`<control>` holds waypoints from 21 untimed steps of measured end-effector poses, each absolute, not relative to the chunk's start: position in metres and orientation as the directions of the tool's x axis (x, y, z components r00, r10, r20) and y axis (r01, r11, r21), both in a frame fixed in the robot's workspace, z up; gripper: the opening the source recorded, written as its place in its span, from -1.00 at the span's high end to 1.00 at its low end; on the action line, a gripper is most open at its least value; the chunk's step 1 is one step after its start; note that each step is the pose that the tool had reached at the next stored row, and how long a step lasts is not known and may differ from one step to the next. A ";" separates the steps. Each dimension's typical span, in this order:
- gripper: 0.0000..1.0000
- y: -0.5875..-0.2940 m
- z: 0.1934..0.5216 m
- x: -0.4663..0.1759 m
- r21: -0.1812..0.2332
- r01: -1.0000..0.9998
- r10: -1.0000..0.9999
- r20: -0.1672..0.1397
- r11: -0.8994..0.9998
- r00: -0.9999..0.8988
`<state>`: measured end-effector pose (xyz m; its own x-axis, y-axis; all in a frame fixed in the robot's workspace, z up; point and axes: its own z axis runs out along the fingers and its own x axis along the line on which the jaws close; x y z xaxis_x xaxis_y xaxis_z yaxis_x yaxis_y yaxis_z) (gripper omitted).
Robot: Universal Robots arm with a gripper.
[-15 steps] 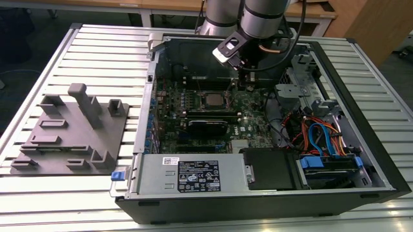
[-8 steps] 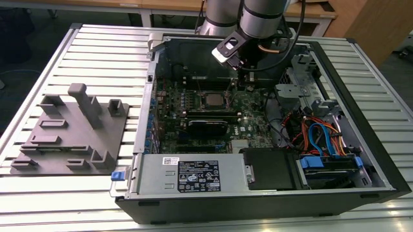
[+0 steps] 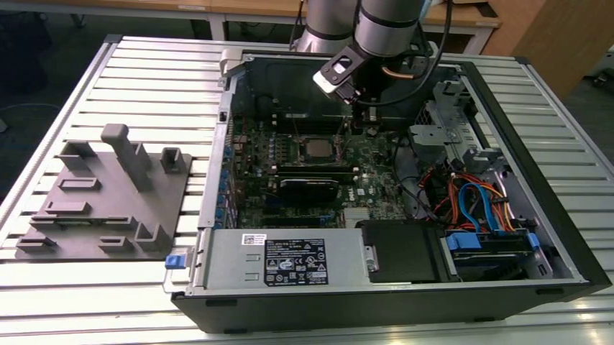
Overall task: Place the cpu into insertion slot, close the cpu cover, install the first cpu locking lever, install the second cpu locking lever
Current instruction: 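Close the cpu cover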
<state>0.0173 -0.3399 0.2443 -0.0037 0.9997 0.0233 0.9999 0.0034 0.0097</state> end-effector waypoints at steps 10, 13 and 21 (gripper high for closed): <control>0.80 -0.340 0.244 0.013 0.010 1.000 1.000 0.023 0.003 -0.004; 0.80 -0.340 0.244 0.011 0.010 1.000 1.000 0.023 0.003 -0.004; 0.80 -0.340 0.244 0.008 0.010 1.000 1.000 0.023 0.003 -0.004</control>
